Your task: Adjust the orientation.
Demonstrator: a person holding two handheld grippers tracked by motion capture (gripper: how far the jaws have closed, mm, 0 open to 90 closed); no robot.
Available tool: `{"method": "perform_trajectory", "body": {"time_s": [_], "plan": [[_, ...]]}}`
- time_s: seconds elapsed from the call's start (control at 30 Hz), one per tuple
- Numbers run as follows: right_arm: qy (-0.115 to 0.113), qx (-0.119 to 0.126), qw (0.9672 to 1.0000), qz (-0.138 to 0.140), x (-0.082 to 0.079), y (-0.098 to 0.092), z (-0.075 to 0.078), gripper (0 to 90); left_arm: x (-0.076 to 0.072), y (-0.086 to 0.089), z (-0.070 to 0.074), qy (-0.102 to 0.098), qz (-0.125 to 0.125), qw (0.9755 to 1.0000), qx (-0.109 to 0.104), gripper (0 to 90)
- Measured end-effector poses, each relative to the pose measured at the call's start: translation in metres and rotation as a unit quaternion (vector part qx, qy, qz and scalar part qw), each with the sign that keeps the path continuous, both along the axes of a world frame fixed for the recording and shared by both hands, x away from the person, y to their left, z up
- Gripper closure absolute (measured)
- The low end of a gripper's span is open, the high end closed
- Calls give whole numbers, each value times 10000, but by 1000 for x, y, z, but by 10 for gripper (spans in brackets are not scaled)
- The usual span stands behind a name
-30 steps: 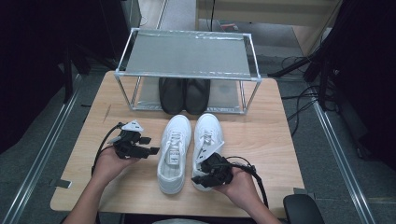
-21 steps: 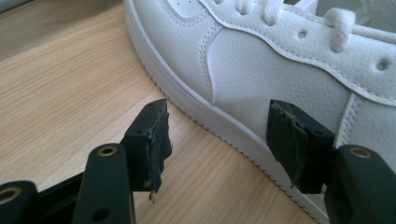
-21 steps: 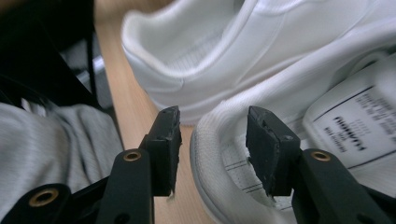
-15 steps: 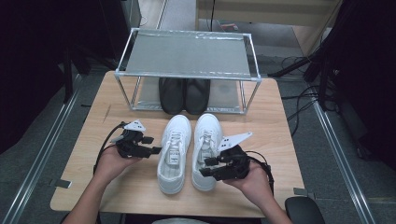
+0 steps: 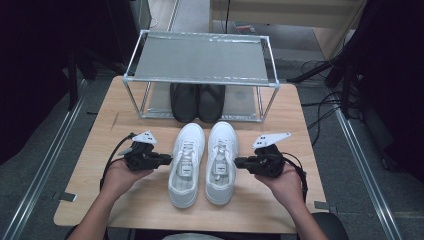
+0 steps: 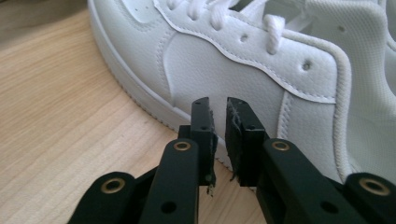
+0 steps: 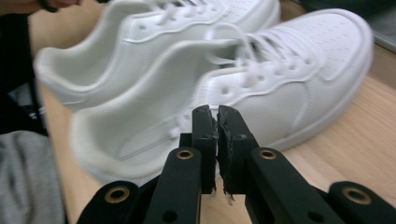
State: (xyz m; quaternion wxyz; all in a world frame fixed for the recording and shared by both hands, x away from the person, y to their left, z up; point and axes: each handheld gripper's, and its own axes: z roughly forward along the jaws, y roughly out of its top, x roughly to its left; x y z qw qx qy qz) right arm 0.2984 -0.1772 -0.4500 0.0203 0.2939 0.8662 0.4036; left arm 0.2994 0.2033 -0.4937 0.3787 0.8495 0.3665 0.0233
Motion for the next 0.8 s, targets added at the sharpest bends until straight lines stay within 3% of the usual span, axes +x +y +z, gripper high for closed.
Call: {"method": "perform_trajectory", "body": {"time_s": [0.17, 0.27, 0.43, 0.63, 0.8], "plan": [[-75, -138, 9997, -180, 16, -1, -7, 896, -2, -3, -3, 49, 2, 10000, 34, 830], [-126, -297, 9988, -358, 34, 0, -16, 900, -2, -2, -5, 56, 41, 10000, 0, 830], [-131, -260, 9980, -554, 52, 1, -26, 899, 0, -1, -8, 121, 62, 9999, -8, 835], [-68, -300, 9981, -530, 68, 10, -31, 900, -1, -1, -9, 117, 49, 9999, -4, 835], [-40, -352, 9984, -445, 68, 16, -34, 900, -1, -1, -10, 116, 58, 9999, -46, 836]]}}
